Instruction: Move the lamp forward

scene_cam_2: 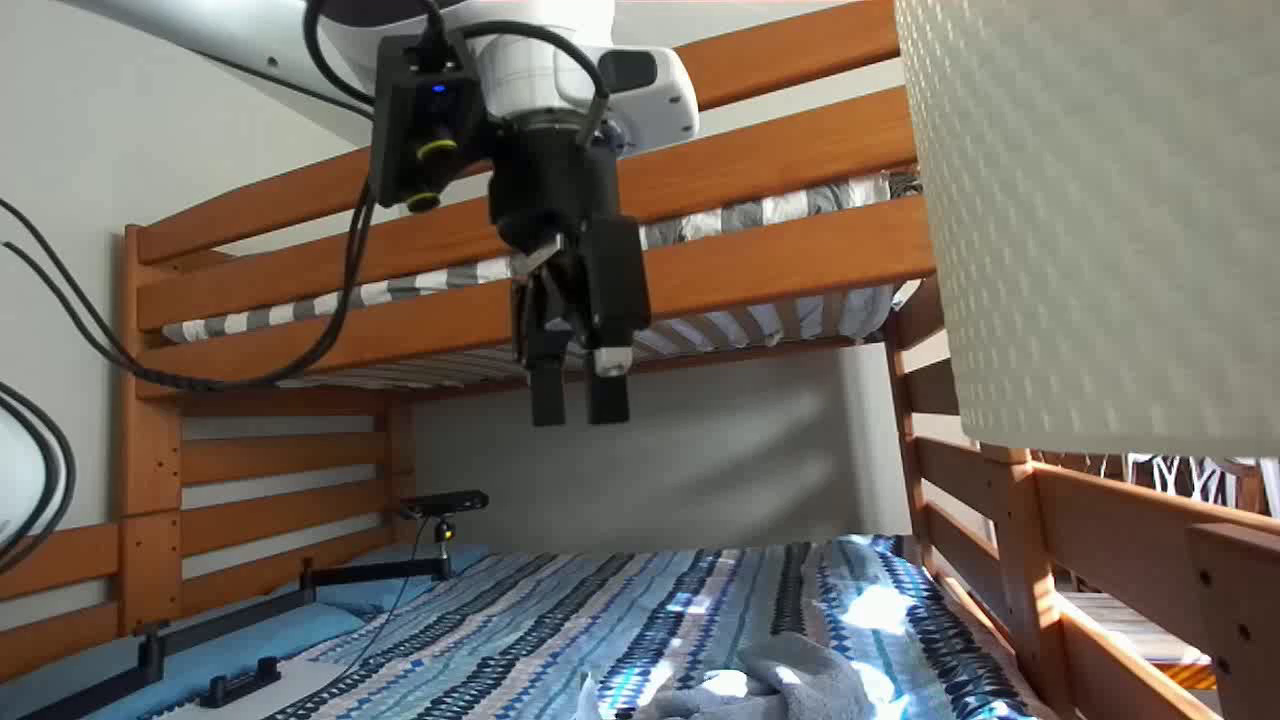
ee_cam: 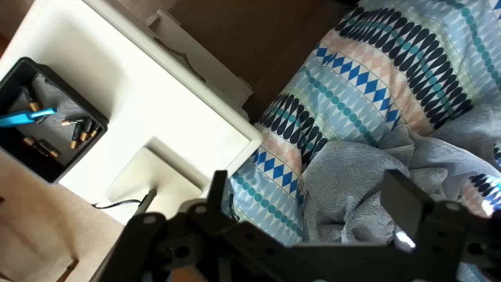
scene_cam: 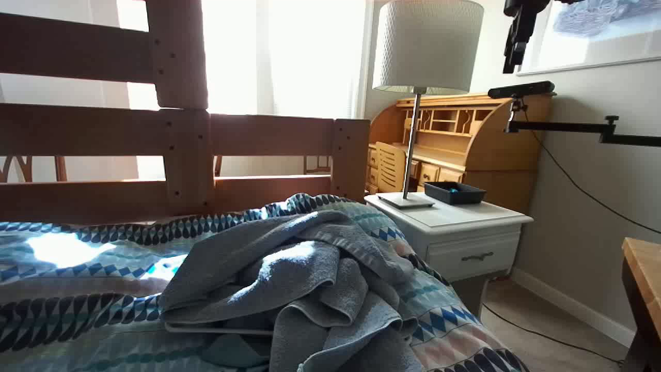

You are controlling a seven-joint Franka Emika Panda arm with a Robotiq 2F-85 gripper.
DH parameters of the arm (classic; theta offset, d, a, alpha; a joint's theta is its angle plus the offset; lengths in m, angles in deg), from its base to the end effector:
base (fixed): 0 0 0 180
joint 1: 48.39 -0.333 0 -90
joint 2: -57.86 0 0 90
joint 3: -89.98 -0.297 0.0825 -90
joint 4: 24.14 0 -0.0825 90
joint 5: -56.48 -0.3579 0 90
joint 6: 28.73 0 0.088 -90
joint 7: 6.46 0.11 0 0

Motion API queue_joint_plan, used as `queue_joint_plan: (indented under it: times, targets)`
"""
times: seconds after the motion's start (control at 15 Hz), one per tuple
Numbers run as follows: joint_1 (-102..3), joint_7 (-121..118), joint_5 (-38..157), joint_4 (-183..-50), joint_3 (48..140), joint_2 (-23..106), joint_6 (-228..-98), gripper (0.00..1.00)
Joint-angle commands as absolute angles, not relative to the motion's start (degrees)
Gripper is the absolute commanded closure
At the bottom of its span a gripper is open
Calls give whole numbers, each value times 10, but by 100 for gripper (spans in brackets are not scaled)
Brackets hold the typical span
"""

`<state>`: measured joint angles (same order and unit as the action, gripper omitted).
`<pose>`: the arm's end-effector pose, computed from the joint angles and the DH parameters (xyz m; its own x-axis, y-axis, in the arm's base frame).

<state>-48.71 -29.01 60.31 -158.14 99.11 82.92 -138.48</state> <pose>0.3986 -0.0713 0.4876 0.9619 0.2730 0.0109 0.2730 -0.9620 0.0000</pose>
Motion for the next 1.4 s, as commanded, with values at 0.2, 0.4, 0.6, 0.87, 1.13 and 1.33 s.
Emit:
queue_joint_plan:
  times: [0.2, 0.4, 0.6, 0.87, 1.13, 1.33]
  targets:
    - [-482, -292, 601, -1580, 987, 829, -1384, 0]
    - [-481, -277, 586, -1603, 990, 833, -1434, 0]
    - [-468, -211, 574, -1656, 986, 843, -1523, 0]
    - [-448, -135, 573, -1717, 985, 846, -1651, 0]
    - [-434, -98, 575, -1768, 985, 838, -1762, 0]
    - [-436, -95, 564, -1810, 991, 835, -1847, 0]
